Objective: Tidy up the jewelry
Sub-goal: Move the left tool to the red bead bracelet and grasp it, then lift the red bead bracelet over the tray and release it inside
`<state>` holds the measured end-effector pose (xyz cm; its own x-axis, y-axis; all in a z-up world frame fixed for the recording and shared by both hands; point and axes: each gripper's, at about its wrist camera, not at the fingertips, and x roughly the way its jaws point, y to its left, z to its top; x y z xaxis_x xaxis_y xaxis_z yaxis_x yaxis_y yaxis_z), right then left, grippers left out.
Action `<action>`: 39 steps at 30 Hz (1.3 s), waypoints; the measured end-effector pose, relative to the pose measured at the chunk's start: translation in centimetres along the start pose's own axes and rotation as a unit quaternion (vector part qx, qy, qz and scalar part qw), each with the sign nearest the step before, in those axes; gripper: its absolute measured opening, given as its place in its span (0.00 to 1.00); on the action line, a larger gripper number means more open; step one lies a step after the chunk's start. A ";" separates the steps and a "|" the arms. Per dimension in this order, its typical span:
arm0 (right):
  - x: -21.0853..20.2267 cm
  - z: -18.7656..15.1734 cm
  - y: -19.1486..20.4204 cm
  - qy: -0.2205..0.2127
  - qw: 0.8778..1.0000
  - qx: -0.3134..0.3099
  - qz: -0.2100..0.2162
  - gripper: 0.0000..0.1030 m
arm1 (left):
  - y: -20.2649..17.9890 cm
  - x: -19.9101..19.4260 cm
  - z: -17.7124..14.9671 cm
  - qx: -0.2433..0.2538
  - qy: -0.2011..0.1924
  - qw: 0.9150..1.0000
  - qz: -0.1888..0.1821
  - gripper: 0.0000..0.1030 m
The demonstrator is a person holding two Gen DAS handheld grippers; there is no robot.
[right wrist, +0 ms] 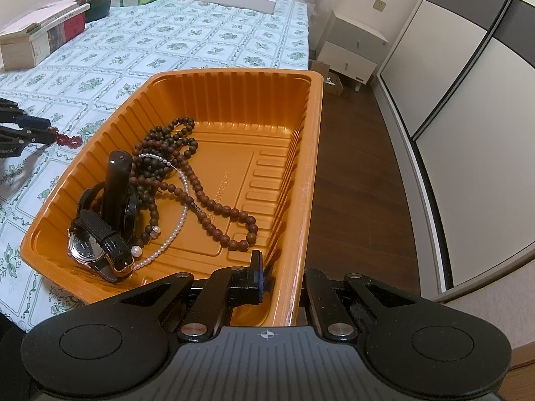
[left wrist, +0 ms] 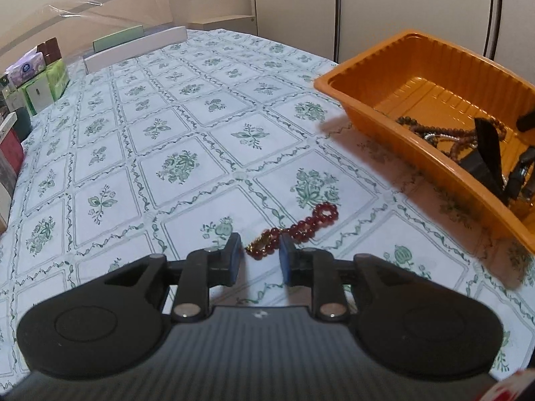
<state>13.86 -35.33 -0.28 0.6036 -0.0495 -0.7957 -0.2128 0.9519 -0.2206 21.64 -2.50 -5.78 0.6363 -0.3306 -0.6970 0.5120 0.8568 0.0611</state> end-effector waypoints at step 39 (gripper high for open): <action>0.1 -0.1 -0.1 -0.001 1.000 0.002 0.001 0.05 | -11.2 -7.3 14.9 0.077 -0.125 0.978 -0.146 0.04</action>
<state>13.86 -35.47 -0.38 0.6040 -0.0463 -0.7957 -0.2122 0.9530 -0.2165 19.85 -15.61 9.24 0.5604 -0.6558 -0.5059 0.7622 0.6473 0.0053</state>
